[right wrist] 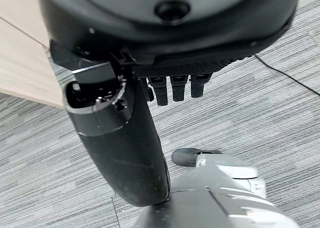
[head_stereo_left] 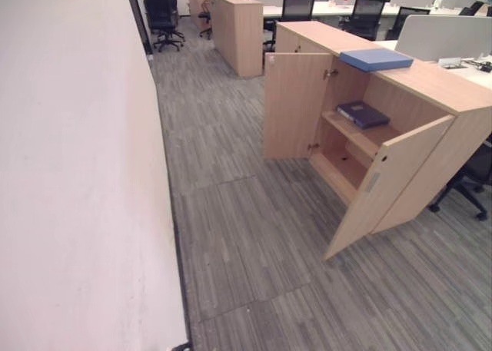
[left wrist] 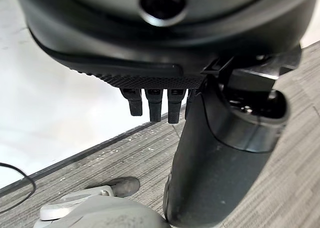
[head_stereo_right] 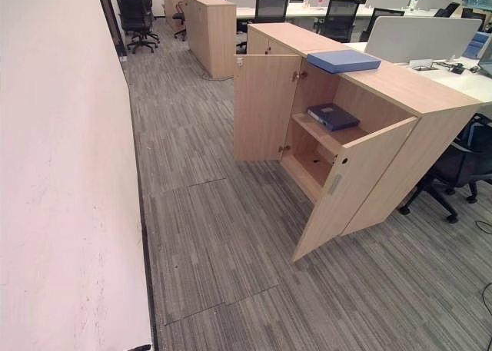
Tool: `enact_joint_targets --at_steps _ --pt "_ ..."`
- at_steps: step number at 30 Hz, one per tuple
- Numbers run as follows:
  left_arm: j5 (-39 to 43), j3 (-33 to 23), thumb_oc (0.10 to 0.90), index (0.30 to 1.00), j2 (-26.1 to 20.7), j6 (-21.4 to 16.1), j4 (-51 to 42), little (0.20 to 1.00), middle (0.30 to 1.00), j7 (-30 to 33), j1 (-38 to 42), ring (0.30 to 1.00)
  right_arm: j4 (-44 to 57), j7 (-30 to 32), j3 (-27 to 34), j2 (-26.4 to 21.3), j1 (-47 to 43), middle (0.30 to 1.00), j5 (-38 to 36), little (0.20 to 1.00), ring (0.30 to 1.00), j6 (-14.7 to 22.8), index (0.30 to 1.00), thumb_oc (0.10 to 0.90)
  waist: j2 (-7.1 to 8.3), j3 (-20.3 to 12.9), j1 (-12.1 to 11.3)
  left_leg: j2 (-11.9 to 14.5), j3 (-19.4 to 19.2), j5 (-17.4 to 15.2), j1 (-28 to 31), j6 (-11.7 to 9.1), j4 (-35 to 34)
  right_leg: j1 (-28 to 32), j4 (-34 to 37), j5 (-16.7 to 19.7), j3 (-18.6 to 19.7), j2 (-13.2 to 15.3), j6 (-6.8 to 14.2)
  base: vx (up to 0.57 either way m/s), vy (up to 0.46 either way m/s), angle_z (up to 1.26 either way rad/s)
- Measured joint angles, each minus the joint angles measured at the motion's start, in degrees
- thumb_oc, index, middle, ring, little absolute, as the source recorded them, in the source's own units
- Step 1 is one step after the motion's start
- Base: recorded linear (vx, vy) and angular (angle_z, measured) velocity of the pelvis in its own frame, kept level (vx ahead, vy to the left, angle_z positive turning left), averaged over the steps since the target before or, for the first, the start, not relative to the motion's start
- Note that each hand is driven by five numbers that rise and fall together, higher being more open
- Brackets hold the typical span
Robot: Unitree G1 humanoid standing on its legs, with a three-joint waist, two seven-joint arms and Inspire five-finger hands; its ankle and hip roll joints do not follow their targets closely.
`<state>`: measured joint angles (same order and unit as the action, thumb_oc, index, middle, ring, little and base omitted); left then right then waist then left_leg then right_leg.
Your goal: Put the empty folder in the office cabinet
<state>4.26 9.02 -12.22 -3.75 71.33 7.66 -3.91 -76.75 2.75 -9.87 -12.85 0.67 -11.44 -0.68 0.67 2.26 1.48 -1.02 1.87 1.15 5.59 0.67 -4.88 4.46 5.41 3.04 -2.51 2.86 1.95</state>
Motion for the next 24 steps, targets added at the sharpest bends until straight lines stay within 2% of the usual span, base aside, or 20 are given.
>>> enact_joint_targets --at_steps 6,11,12,14,16,17,18,19,20,21,22,23,24 --pt "2.1 -1.3 0.8 0.9 0.1 0.2 0.4 0.9 0.9 -1.9 -0.6 0.9 -0.4 -0.7 0.1 -0.7 1.5 0.9 0.1 0.9 0.9 -0.9 0.9 0.8 -0.85 0.1 0.0 0.0 0.1 -0.2 -0.2 -0.3 0.0 0.2 0.0 0.0 0.0 0.0 0.0 0.02 -0.004 0.0" --pt "1.8 0.5 0.8 0.9 0.4 1.0 0.4 0.9 0.9 -1.8 -0.6 0.9 -2.3 -0.7 0.2 -1.6 1.3 0.9 0.2 0.9 0.9 -2.1 0.9 0.8 -2.06 0.4 0.1 0.0 0.2 -0.2 -0.3 -0.3 0.0 0.1 0.0 0.0 -0.1 0.0 0.0 0.03 -0.017 0.01" --pt "1.6 0.6 0.8 0.9 0.8 1.2 0.4 0.9 0.9 -1.8 -0.5 0.9 -2.4 -0.7 0.2 -2.0 0.9 0.9 0.8 0.9 0.9 -2.3 0.9 0.8 -3.11 0.8 0.1 0.0 0.3 -0.3 -0.5 -0.2 0.0 -0.1 0.0 -0.1 -0.2 0.0 0.0 0.03 -0.038 0.03" --pt "1.6 1.0 0.8 0.9 1.6 1.3 0.4 0.9 0.9 -1.6 -0.2 0.9 -2.6 -0.7 0.1 -2.6 0.7 0.9 1.9 0.9 0.9 -2.4 0.9 0.8 -3.41 1.5 0.2 0.0 0.8 -0.4 -0.7 0.0 0.0 -0.2 0.0 -0.2 -0.4 0.0 0.3 0.02 -0.052 0.07" --pt "1.5 2.1 0.8 0.9 2.0 1.2 0.4 0.9 0.9 -1.6 0.1 0.9 -2.8 -0.7 0.1 -3.2 0.5 0.9 2.2 0.9 0.9 -2.6 0.9 0.8 -4.61 1.9 0.2 0.1 1.1 -0.4 -1.2 0.1 0.0 -0.7 -0.4 -0.5 -0.9 -0.1 0.2 0.0 -0.151 0.13" --pt "1.6 1.6 0.8 0.9 2.1 1.3 0.4 0.9 0.9 -1.4 0.8 0.9 -2.8 -0.8 0.3 -3.5 -0.3 0.9 2.2 0.9 0.9 -2.7 0.9 0.8 -5.22 2.9 -0.1 0.8 1.7 -1.1 -4.3 -2.3 3.4 -3.2 -3.6 -2.0 -2.4 -1.0 -0.7 -0.02 -0.279 0.36" --pt "1.8 -0.6 0.8 0.9 1.7 0.8 0.2 0.9 0.9 -0.6 1.8 0.9 -4.6 -0.9 0.7 -2.7 -2.2 0.9 2.2 0.9 0.9 -2.7 0.9 0.8 -4.1 4.9 -0.2 1.0 1.5 -1.8 -8.2 -4.9 10.9 -3.8 -4.4 -2.7 -4.2 -0.9 -1.8 0.02 -0.239 0.49" --pt "2.1 -1.2 0.8 0.9 1.6 0.8 0.2 0.9 0.9 -0.3 2.3 0.9 -5.1 -0.9 1.1 -2.4 -2.7 0.9 2.2 0.9 0.9 -2.9 0.9 0.8 -2.45 6.5 -0.4 0.9 0.8 -1.3 -10.6 -5.6 15.4 -4.0 -4.6 -3.1 -4.6 -0.5 -2.3 0.03 -0.158 0.6" --pt "2.3 -2.0 0.8 0.9 1.2 0.9 0.6 0.9 0.9 -0.1 2.8 0.9 -4.8 -0.1 1.8 -1.6 -3.4 0.9 1.7 0.9 0.9 -2.2 0.9 0.8 -0.69 9.2 -1.0 1.0 -0.8 0.3 -17.0 -7.9 28.3 -3.7 -5.9 -3.9 -5.6 -0.3 -4.0 0.11 -0.078 0.3" --pt "2.3 -2.1 0.8 0.9 1.1 1.2 1.3 0.9 0.9 -0.1 2.7 0.9 -4.7 0.3 1.9 -1.5 -3.4 0.9 1.7 0.9 0.9 -2.0 0.9 0.8 -0.14 9.7 -1.8 1.3 -1.3 2.1 -19.3 -8.4 32.7 -3.7 -6.3 -4.2 -5.6 -0.3 -4.7 0.14 -0.04 0.18" --pt "2.2 -1.9 0.8 0.9 1.1 1.4 1.9 0.9 0.9 0.0 2.1 0.9 -4.7 0.5 1.7 -1.4 -3.6 0.9 1.6 0.9 0.9 -2.0 0.9 0.8 0.35 10.0 -1.8 1.5 -1.9 3.5 -22.3 -8.4 36.1 -3.2 -6.2 -4.4 -5.5 -0.3 -5.5 0.19 0.006 0.15" --pt "2.3 -1.9 0.8 0.9 1.3 1.4 2.2 0.9 0.9 -0.2 1.8 0.9 -4.7 0.8 1.6 -1.3 -4.0 0.9 1.6 0.9 0.9 -2.1 0.9 0.8 -0.07 10.1 -1.7 1.9 -3.9 3.0 -24.0 -7.7 35.2 -3.0 -5.4 -4.3 -5.8 -0.3 -5.9 0.24 0.067 0.25" --pt "2.3 -1.8 0.8 0.9 1.5 1.4 2.3 0.9 0.9 -0.3 1.9 0.9 -5.0 1.0 1.5 -1.5 -4.0 0.9 1.6 0.9 0.9 -2.1 0.9 0.8 -0.28 10.4 -1.8 2.0 -5.2 2.8 -23.7 -7.0 27.5 -3.0 -4.6 -4.2 -5.9 -0.2 -5.9 0.25 0.088 0.19"
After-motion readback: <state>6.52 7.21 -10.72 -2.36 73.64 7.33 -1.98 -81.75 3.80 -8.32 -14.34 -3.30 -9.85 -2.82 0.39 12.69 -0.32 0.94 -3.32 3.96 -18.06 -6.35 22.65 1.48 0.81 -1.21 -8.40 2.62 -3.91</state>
